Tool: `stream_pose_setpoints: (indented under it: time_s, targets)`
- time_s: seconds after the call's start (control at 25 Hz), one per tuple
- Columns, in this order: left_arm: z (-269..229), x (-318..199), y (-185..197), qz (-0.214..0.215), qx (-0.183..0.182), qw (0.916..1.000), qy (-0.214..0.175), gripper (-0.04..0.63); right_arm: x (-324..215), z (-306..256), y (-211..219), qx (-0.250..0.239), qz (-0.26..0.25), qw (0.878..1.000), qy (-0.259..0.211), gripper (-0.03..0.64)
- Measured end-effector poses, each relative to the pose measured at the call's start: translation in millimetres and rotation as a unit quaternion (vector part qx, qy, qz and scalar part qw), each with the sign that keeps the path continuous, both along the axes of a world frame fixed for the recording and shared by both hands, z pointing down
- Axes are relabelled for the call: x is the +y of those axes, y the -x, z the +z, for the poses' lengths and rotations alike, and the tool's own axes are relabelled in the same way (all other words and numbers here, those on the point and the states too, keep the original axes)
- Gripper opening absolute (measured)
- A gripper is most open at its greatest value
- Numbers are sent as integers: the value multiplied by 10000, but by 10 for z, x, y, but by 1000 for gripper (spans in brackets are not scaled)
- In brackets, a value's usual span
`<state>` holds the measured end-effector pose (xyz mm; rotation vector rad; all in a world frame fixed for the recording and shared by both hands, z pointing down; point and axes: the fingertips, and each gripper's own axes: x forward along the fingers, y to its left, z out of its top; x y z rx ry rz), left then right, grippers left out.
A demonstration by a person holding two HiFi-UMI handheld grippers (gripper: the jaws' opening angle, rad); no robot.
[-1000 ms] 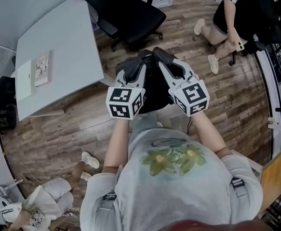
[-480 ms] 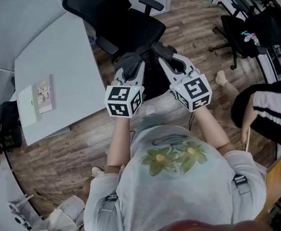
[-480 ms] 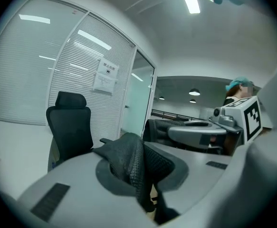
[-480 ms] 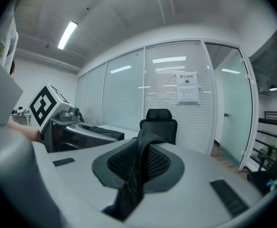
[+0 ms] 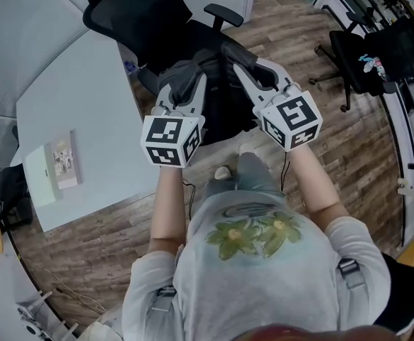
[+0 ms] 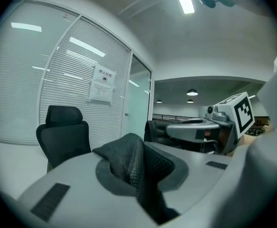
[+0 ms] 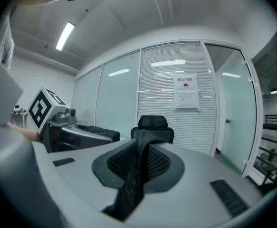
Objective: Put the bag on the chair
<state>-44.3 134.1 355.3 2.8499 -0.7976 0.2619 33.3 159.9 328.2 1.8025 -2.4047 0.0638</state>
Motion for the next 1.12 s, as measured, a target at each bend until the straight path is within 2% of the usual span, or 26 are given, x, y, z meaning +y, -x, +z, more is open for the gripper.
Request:
stream_pose_setpoints:
  time_s: [0.2, 0.4, 0.56, 0.68, 0.84, 1.12]
  targets:
    - [93, -507, -255, -153, 8, 9998, 133, 58, -569, 65, -295, -19, -276, 9996, 83, 48]
    - [383, -949, -454, -535, 124, 9958, 734, 58, -1041, 339, -536, -26, -777, 9959, 464, 48]
    - [407, -1280, -607, -902, 277, 9921, 829, 58, -1422, 340, -697, 59, -1181, 9918, 482, 48]
    - [353, -1455, -726, -1065, 286, 9912, 728, 58, -1641, 257, -829, 66, -1421, 9891, 368, 48]
    - [215, -1761, -891, -1064, 117, 9937, 329, 58, -2040, 88, -979, 53, -1582, 9873, 117, 48]
    - [48, -2317, -873, -1223, -88, 9925, 17, 58, -2685, -57, -912, 84, -1743, 9846, -64, 48]
